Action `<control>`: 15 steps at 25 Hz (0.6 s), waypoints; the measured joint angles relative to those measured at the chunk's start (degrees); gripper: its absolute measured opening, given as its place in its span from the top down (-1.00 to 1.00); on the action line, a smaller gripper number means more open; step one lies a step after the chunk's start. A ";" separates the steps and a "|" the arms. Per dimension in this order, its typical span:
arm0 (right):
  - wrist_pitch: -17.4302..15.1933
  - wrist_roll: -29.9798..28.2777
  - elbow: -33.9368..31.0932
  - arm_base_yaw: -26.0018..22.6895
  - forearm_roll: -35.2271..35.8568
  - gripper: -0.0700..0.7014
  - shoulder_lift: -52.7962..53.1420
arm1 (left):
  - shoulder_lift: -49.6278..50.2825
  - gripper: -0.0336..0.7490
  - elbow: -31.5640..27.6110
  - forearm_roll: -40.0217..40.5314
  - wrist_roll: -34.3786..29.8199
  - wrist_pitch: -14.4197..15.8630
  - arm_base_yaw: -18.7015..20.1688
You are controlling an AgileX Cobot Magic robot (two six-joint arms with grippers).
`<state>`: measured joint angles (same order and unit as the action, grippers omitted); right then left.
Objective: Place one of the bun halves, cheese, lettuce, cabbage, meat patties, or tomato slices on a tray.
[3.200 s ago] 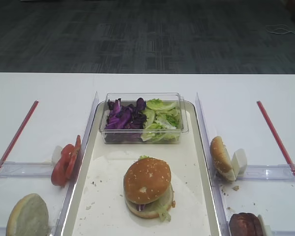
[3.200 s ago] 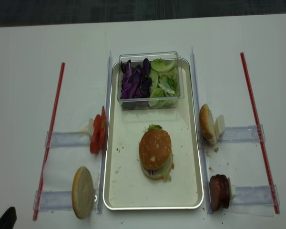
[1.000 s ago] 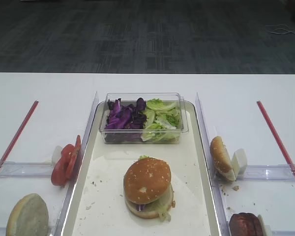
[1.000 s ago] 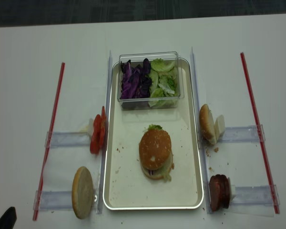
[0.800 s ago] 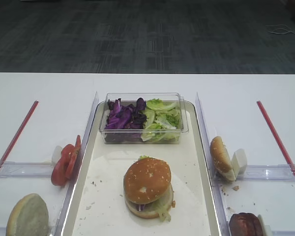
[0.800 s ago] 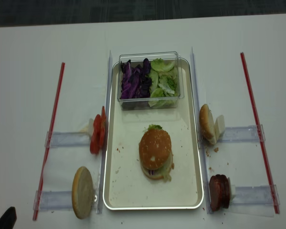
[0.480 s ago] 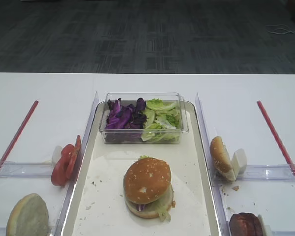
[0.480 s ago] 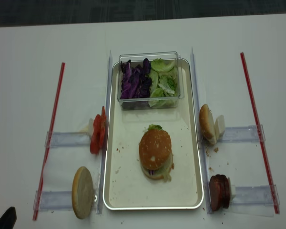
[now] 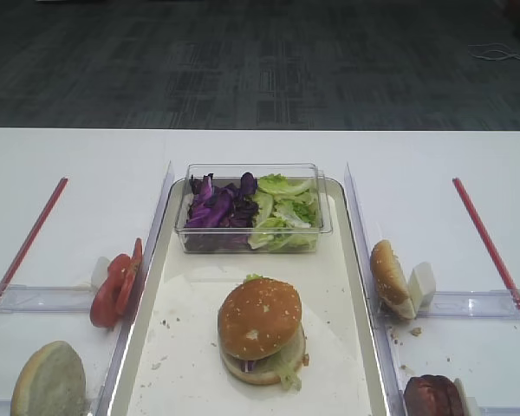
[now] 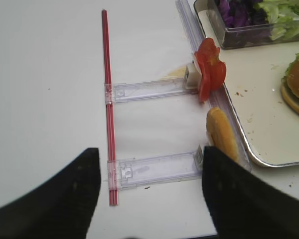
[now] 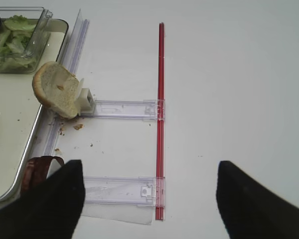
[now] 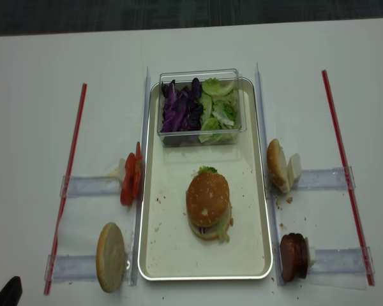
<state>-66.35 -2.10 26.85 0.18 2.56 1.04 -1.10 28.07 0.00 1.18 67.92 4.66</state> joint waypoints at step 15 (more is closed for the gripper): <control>0.00 0.00 0.00 0.00 0.00 -0.63 0.00 | 0.00 -0.16 0.00 0.00 0.00 0.00 0.00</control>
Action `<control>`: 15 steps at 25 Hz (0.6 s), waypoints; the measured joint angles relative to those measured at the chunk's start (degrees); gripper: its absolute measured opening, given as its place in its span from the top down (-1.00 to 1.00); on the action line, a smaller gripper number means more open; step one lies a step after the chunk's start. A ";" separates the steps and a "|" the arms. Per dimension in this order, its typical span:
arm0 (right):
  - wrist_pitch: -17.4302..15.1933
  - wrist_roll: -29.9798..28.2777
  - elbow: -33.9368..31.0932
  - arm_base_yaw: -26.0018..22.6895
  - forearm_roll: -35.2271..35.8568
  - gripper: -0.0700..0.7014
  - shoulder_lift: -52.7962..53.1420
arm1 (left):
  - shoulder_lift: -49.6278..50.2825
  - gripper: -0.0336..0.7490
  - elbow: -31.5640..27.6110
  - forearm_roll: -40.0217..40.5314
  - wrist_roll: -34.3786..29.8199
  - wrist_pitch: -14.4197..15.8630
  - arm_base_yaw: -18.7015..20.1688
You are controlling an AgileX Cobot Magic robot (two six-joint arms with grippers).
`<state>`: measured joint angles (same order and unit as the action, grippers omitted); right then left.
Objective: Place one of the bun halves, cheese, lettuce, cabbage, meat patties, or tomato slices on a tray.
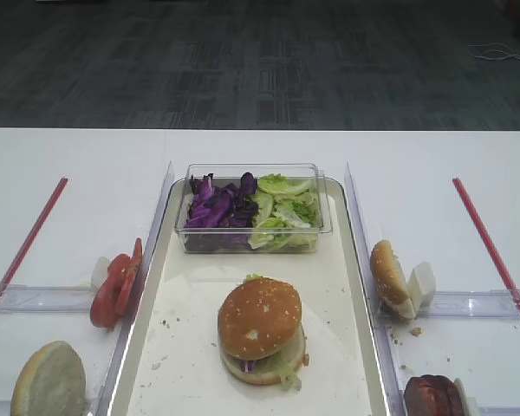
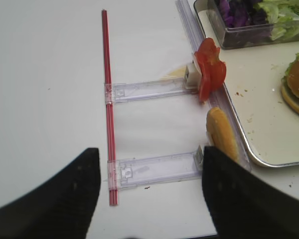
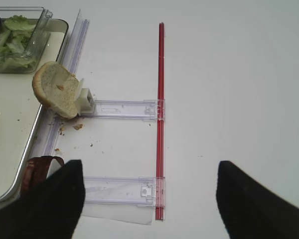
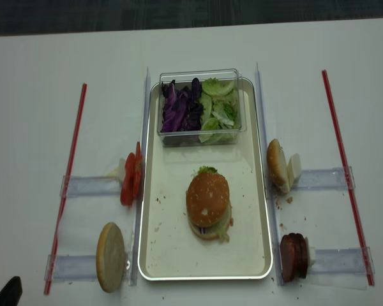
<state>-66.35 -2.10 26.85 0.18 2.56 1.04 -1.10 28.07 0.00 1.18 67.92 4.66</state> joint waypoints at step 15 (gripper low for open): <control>0.00 0.00 0.00 0.00 0.00 -0.63 0.00 | 0.00 -0.16 0.00 0.00 0.00 0.00 0.00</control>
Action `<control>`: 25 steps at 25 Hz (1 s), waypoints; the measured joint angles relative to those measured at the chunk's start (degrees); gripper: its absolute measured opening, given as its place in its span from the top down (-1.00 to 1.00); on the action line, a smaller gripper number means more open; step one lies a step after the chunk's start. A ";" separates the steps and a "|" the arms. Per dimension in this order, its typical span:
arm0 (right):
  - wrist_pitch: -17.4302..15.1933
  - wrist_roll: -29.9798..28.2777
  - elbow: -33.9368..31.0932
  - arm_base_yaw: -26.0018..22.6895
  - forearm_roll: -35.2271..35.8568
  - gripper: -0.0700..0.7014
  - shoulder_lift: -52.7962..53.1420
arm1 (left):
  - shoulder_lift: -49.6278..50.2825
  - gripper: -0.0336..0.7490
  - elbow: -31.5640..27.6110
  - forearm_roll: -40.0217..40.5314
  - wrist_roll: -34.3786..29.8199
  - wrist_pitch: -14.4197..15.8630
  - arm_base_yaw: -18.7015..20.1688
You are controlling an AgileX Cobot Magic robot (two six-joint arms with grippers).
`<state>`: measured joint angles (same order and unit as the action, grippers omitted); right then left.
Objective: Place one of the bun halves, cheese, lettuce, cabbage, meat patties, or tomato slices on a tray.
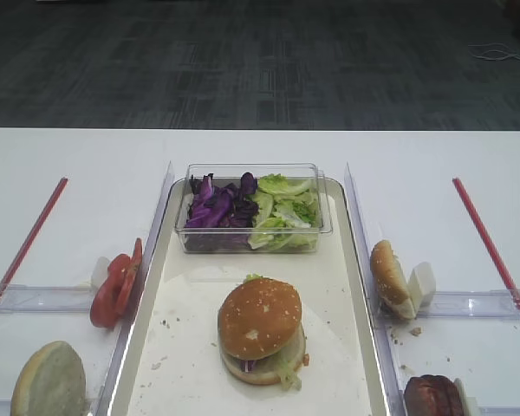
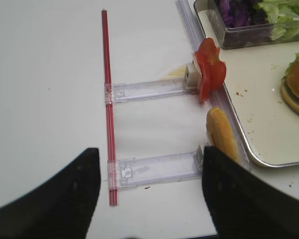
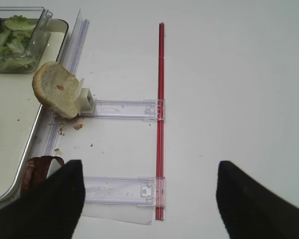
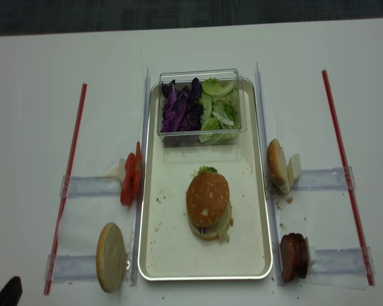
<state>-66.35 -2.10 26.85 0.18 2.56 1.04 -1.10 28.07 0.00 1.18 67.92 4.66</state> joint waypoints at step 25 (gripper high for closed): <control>0.00 0.00 0.00 0.00 0.00 -0.62 0.00 | 0.00 -0.16 0.00 0.00 0.00 0.00 0.00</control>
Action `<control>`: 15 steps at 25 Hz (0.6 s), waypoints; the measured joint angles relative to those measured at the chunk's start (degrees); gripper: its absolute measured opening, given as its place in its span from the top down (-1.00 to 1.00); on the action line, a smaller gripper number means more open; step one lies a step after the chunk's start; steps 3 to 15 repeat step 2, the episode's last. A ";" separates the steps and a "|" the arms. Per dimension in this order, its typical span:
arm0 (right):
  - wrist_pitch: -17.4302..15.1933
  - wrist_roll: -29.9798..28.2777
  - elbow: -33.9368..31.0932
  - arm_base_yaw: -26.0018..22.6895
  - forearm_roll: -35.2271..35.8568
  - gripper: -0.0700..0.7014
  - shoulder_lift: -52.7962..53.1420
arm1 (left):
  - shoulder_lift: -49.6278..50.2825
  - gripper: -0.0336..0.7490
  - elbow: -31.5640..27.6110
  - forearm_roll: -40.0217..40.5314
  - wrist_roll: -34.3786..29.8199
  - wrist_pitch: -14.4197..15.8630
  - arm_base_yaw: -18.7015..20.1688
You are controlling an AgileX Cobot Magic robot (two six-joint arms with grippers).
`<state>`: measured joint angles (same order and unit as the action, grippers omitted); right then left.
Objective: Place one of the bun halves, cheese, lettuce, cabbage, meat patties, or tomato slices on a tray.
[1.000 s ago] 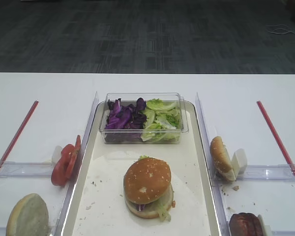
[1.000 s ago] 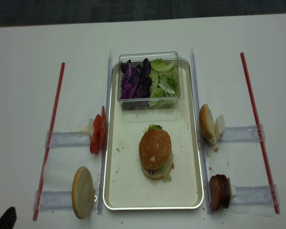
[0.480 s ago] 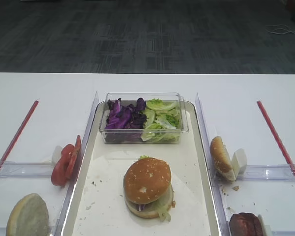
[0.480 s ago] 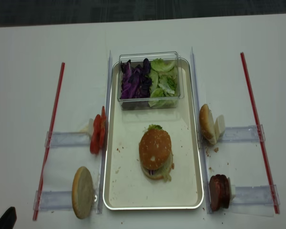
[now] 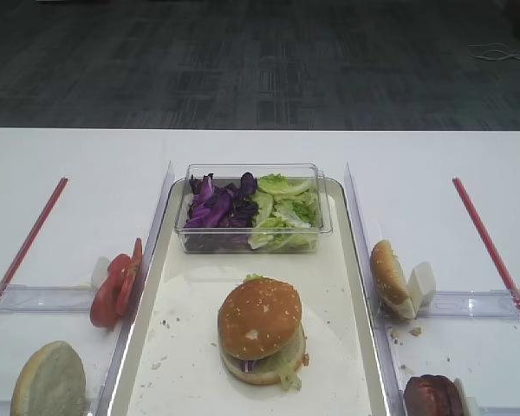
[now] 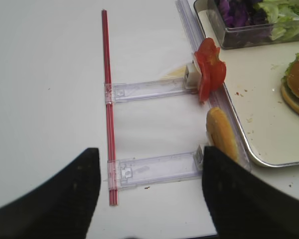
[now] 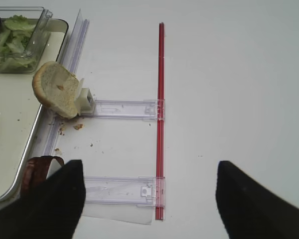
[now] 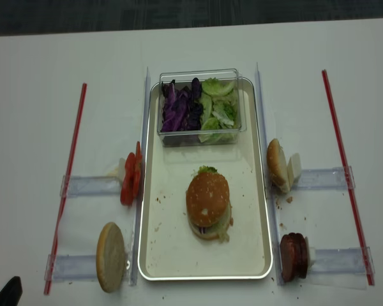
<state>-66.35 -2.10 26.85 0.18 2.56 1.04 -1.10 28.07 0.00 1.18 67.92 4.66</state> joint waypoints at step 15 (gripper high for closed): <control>0.00 0.00 0.00 0.00 0.00 -0.62 0.00 | 0.00 -0.16 0.00 0.00 0.00 0.00 0.00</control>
